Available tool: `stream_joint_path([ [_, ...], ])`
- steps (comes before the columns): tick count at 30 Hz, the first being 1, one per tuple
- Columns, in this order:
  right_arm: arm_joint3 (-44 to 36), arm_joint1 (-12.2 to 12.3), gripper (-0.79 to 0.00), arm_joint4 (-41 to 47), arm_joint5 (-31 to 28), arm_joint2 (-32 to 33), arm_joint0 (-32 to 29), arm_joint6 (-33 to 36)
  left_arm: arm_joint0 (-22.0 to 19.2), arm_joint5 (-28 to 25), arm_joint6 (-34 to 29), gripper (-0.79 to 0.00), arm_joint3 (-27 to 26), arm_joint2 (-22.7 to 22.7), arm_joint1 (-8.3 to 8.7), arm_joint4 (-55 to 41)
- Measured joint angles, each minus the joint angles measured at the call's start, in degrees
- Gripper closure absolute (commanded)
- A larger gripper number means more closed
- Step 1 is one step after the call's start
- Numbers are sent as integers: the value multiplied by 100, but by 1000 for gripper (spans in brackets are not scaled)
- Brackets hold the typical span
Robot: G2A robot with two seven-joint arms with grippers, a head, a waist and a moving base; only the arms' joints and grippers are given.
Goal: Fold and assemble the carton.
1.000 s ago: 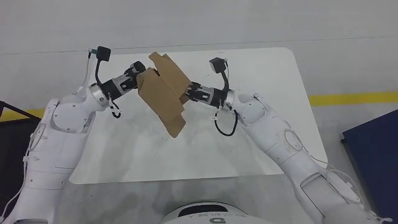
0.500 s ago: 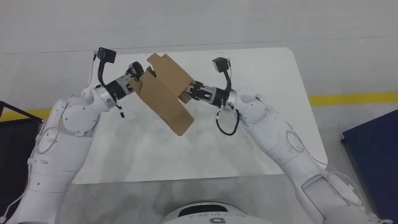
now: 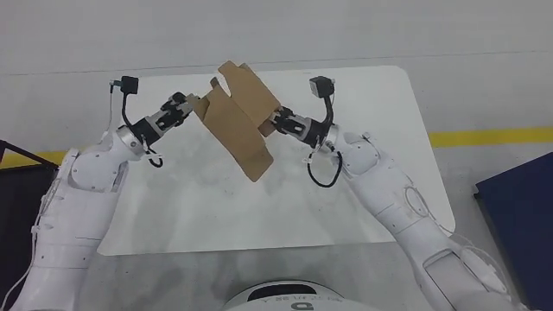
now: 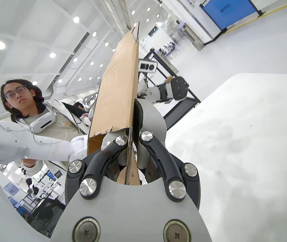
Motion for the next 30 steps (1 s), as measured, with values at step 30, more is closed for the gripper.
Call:
stream_joint_path([
  [30,-2163,14,-37,-5789,3975,-23,-1198,-2389,-1269,380,-1131,-785,782,1779,-463,-2888],
])
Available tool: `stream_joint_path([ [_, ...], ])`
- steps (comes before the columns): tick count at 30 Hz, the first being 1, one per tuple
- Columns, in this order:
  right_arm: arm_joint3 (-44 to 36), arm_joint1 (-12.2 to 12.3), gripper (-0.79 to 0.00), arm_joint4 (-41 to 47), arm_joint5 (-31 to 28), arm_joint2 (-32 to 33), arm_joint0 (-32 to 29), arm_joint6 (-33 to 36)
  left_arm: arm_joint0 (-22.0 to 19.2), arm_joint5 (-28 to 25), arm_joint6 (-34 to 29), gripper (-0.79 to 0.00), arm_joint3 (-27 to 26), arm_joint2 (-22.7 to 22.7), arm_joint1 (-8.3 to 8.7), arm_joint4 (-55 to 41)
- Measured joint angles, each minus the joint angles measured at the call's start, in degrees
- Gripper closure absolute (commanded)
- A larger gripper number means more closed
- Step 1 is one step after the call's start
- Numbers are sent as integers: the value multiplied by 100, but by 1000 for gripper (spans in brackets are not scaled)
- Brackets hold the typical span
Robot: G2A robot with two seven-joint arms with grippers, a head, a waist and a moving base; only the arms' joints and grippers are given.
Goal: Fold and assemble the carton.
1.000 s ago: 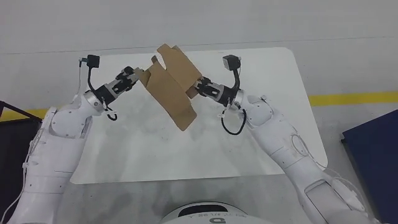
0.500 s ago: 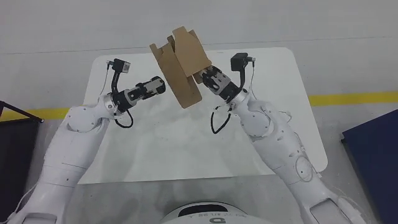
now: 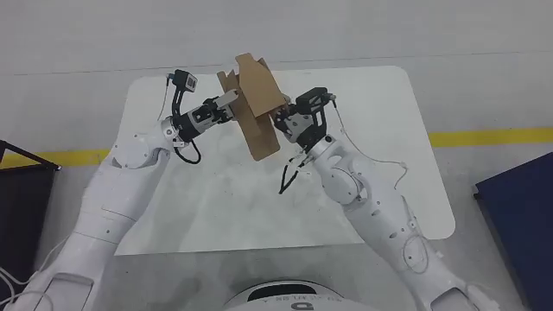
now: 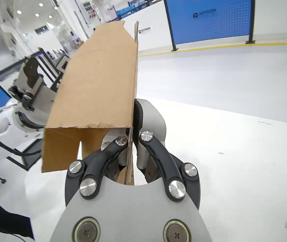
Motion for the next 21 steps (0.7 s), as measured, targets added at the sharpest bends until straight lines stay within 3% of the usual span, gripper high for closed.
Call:
stream_joint_path([
  [2,-79,-6,-234,-306,159,-87,-14,97,-22,22,7,-785,25,31,-19,-19],
  [5,-151,-16,-357,-482,192,-174,-18,231,-46,29,9,-785,67,40,-37,-14],
  [7,-167,-19,-496,-463,109,-183,-7,302,-57,39,19,-785,101,23,-45,-11],
  [11,-159,-19,-680,-380,-24,-148,14,439,-61,45,16,-785,146,-30,-54,-44],
  [17,-180,-9,-711,-289,-279,-132,31,778,-54,47,-13,-785,205,-138,-63,-158],
  [21,-232,1,-613,-288,-357,-111,14,952,-71,56,-61,-785,252,-209,-67,-204],
])
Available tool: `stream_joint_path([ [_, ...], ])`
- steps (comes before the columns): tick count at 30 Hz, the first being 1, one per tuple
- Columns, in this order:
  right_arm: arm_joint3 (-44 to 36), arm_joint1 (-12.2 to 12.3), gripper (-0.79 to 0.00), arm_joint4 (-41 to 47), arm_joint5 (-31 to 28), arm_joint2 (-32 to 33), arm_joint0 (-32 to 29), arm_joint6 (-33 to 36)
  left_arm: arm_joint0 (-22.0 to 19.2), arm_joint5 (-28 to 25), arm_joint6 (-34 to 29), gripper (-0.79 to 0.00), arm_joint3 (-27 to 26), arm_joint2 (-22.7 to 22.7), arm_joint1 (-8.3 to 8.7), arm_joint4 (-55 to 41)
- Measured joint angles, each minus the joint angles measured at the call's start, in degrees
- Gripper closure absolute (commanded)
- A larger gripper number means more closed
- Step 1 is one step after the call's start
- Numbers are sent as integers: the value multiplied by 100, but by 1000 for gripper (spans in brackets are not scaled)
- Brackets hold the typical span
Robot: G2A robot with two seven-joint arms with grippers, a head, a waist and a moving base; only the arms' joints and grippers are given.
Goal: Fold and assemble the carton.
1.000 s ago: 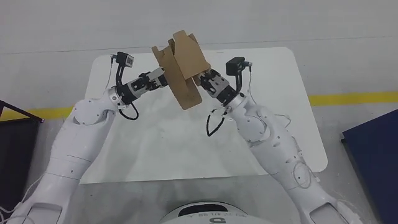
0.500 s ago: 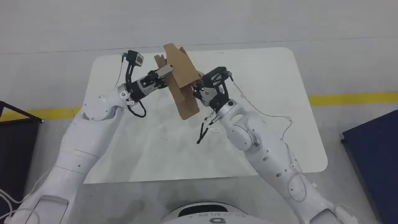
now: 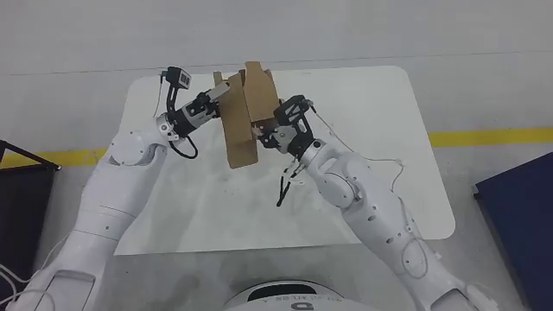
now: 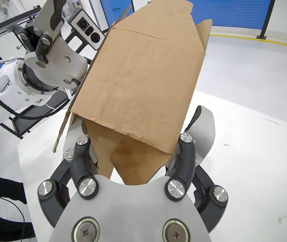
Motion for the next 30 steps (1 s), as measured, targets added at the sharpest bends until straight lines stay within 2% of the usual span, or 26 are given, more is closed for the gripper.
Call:
stream_joint_path([
  [5,-140,9,-539,-145,98,53,-62,-39,-14,20,-32,-785,26,-16,-19,-12],
  [6,-184,9,-419,-198,128,64,-82,-142,-12,22,-33,-785,25,-4,-26,-4],
  [8,-217,9,-379,-324,185,73,-114,-309,-11,25,-33,-785,27,12,-37,9],
  [14,-236,5,-397,-816,382,16,-121,-491,-2,2,-41,-785,37,35,-68,9],
  [16,-263,0,-514,-1296,676,-26,-141,-742,7,-1,-51,-785,28,17,-72,-2],
  [18,-254,-10,-563,-1693,912,-91,-177,-968,23,-6,-56,-785,17,-4,-75,6],
  [21,-223,-23,-625,-1876,987,-132,-176,-1122,45,0,-65,-785,-2,-24,-78,25],
  [23,-193,-29,-606,-2106,1067,-159,-161,-1258,66,12,-78,-785,-21,-29,-82,37],
  [24,-179,-32,-579,-2210,1111,-177,-161,-1324,75,17,-81,-785,-29,-29,-85,44],
  [25,-160,-36,-477,-2376,1175,-200,-155,-1422,86,23,-82,-785,-38,-26,-89,53],
  [27,-116,-40,-366,-2649,1243,-251,-151,-1545,101,25,-82,-785,-49,-23,-94,68],
  [28,-88,-45,-274,-2762,1249,-284,-151,-1569,108,25,-81,-785,-53,-24,-98,76],
  [30,-59,-56,0,-2815,1250,-311,-147,-1552,118,26,-81,-785,-58,-34,-102,83],
])
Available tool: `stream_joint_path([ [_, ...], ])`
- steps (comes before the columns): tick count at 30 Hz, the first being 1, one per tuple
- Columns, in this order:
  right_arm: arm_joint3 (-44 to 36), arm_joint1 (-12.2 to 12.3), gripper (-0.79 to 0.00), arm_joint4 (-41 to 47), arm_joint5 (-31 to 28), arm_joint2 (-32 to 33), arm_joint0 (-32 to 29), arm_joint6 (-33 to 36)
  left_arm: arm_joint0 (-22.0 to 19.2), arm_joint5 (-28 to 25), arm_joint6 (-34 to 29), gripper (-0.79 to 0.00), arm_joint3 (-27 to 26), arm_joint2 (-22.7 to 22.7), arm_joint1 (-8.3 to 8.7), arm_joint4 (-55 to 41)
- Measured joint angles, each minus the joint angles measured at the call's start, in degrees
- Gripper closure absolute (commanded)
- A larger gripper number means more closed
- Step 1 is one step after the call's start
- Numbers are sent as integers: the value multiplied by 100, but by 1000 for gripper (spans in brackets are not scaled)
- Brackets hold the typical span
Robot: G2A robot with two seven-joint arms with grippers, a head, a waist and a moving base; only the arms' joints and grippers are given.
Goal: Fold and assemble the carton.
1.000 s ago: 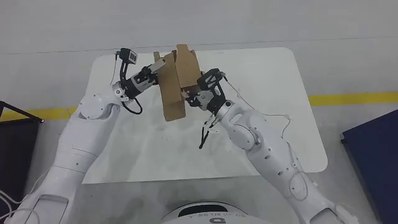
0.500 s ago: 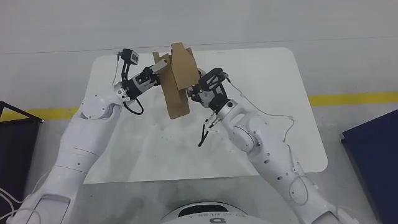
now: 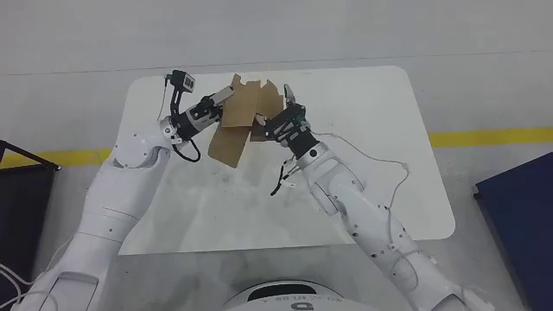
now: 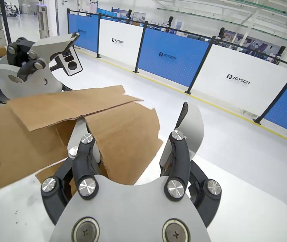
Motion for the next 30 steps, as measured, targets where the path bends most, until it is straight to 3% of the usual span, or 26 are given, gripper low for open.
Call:
stream_joint_path([
  [16,72,-44,0,362,-258,171,-27,172,119,-46,111,-785,-60,-153,-8,244],
  [18,85,-50,-382,499,-312,211,-13,299,143,-59,115,-785,-39,-199,-3,246],
  [19,77,-54,-462,587,-352,235,-6,363,161,-65,117,-785,-25,-231,1,243],
  [24,-87,-46,-511,1116,-724,420,-36,458,225,-98,92,-785,41,-360,16,211],
  [28,-177,10,-459,2141,-1022,1045,-159,599,250,-130,93,-785,176,-533,56,428],
  [30,-115,48,-468,2580,-1130,1401,-261,623,263,-133,174,-785,220,-633,86,717],
])
